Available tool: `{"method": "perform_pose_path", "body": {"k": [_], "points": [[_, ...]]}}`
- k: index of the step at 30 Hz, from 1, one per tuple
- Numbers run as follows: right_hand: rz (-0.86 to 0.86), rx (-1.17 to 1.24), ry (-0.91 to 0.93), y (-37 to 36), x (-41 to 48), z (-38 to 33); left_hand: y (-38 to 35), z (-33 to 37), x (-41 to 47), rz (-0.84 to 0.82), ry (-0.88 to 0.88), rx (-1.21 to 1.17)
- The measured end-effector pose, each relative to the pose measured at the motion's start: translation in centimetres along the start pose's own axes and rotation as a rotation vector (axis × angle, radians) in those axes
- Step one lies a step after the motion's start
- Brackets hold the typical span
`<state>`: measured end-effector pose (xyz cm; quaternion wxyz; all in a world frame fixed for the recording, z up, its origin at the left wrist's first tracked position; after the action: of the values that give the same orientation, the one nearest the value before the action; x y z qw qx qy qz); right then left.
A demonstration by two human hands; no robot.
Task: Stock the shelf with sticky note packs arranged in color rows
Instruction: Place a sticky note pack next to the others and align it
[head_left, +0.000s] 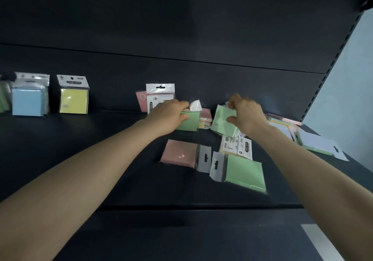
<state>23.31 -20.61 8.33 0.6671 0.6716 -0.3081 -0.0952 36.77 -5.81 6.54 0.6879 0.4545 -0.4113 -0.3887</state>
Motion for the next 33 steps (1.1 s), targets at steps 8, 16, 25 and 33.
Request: {"method": "perform_pose_path", "body": {"k": [8, 16, 25, 33], "points": [[-0.05, 0.043, -0.029, 0.9, -1.1, -0.4, 2.5, -0.4, -2.2, 0.189, 0.08, -0.131], [-0.117, 0.499, -0.068, 1.6, -3.2, -1.4, 4.2, -1.2, -6.7, 0.296, 0.203, -0.159], [-0.04, 0.571, 0.062, 2.2, -4.3, -5.8, 5.7, -2.4, -13.7, 0.359, 0.204, -0.11], [-0.119, 0.786, 0.03, 0.6, -3.6, -14.0, 9.2, -8.5, -20.0, 0.352, 0.286, -0.092]]}}
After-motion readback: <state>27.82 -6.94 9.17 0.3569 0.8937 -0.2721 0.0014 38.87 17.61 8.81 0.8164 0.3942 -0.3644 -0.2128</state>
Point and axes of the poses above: each hand's wrist, its own x-axis towards the middle knuckle, its own y-axis out of the back of the hand, z = x × y, the point moved 8 cm from there along x, towards the middle knuckle, and after that the axes turned 9 degrees about -z, right-handed, at the moved point
